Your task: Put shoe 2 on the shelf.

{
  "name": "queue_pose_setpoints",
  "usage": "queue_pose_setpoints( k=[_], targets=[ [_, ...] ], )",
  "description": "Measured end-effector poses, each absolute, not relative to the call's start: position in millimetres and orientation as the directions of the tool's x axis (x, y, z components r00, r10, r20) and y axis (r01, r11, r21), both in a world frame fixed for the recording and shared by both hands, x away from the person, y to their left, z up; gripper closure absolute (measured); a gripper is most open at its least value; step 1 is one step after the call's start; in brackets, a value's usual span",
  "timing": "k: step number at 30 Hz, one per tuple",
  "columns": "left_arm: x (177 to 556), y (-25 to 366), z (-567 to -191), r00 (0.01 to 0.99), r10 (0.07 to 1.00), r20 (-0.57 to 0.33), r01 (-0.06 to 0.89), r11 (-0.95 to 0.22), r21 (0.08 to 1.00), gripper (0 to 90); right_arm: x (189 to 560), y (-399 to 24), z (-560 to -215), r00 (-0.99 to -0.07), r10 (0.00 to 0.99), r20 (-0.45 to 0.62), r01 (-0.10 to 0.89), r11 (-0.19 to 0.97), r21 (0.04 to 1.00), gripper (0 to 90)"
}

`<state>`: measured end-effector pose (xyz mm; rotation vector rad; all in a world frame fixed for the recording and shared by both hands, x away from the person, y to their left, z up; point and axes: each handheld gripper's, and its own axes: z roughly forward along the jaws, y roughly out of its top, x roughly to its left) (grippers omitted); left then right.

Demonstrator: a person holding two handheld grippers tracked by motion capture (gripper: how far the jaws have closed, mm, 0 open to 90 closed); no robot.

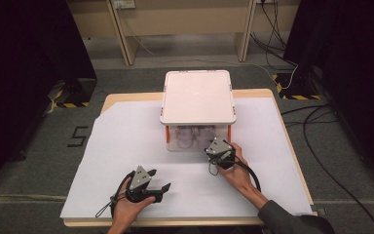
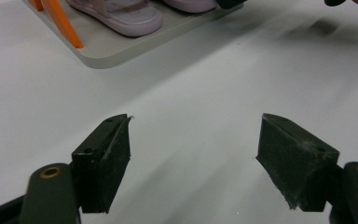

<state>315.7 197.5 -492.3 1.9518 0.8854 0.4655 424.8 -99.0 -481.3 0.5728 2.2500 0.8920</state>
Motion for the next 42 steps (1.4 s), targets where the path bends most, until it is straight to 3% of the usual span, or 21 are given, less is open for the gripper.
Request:
queue_pose_setpoints(
  k=[9, 12, 16, 24, 30, 42],
  targets=[
    [316.6, 198.0, -492.9, 0.672, 0.740, -0.028, 0.401, -0.331, 0.854, 24.8, 435.9, -98.9, -483.4, -0.686, 0.614, -0.390, 0.188, 0.668, 0.720, 58.1],
    [316.4, 198.0, -492.9, 0.671, 0.741, -0.023, 0.397, -0.333, 0.855, 24.8, 435.6, -101.7, -480.3, -0.693, 0.641, -0.330, 0.216, 0.621, 0.753, 51.5],
    [316.3, 199.6, -492.8, 0.668, 0.744, -0.024, 0.399, -0.331, 0.855, 24.9, 426.6, -111.0, -467.7, -0.704, 0.649, -0.288, 0.214, 0.581, 0.785, 45.3],
    [316.0, 199.0, -492.8, 0.668, 0.744, -0.023, 0.398, -0.330, 0.856, 24.8, 409.0, -140.3, -452.3, -0.712, 0.663, -0.233, 0.215, 0.521, 0.826, 43.9],
    [314.8, 199.6, -493.8, 0.668, 0.743, -0.026, 0.403, -0.333, 0.852, 24.8, 398.7, -159.0, -455.9, -0.725, 0.677, -0.129, 0.284, 0.464, 0.839, 41.4],
    [308.0, 202.6, -495.2, 0.658, 0.752, -0.039, 0.418, -0.322, 0.849, 23.4, 370.5, -192.7, -463.4, -0.700, 0.709, 0.078, 0.434, 0.337, 0.835, 21.9]
  ],
)
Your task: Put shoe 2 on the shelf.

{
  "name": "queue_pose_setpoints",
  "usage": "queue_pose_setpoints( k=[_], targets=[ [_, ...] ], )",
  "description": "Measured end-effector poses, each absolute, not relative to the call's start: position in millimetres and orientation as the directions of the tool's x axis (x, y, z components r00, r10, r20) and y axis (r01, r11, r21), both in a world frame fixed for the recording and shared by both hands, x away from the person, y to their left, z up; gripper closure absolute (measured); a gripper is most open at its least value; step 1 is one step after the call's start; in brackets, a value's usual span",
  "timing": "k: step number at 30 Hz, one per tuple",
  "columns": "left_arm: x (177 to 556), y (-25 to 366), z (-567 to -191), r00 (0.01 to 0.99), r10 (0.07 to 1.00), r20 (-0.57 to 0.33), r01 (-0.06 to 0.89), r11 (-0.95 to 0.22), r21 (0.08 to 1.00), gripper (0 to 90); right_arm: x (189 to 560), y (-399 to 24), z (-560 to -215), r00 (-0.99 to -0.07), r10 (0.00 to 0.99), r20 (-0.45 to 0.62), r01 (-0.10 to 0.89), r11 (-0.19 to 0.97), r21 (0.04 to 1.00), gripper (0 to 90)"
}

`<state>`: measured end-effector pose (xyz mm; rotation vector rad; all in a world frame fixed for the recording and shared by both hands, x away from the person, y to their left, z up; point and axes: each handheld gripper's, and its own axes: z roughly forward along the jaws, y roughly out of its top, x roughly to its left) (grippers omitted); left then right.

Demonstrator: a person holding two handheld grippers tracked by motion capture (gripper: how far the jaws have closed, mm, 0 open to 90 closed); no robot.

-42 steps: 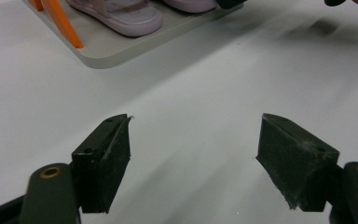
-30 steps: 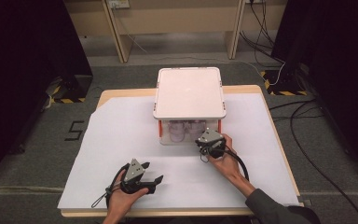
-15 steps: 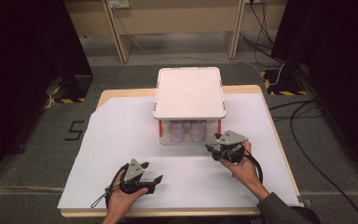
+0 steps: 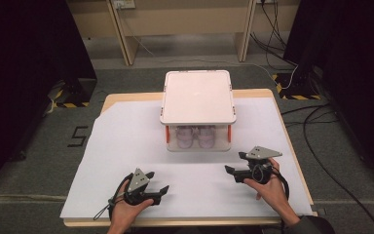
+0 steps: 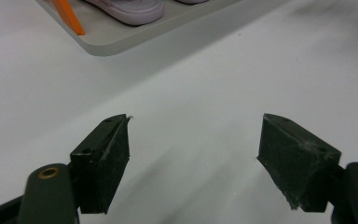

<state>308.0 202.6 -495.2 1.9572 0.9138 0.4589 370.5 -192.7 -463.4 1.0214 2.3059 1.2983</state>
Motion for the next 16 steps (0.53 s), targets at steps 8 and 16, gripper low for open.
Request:
queue_pose_setpoints(
  k=[8, 16],
  targets=[
    [303.7, 203.0, -496.9, 0.657, 0.753, -0.035, 0.416, -0.324, 0.850, 19.2, 351.4, -207.8, -467.9, -0.706, 0.703, 0.083, 0.436, 0.340, 0.833, 21.8],
    [304.0, 203.0, -497.7, 0.655, 0.755, -0.032, 0.417, -0.325, 0.849, 17.8, 341.2, -223.5, -475.0, -0.683, 0.725, 0.088, 0.468, 0.342, 0.815, 22.0]
  ],
)
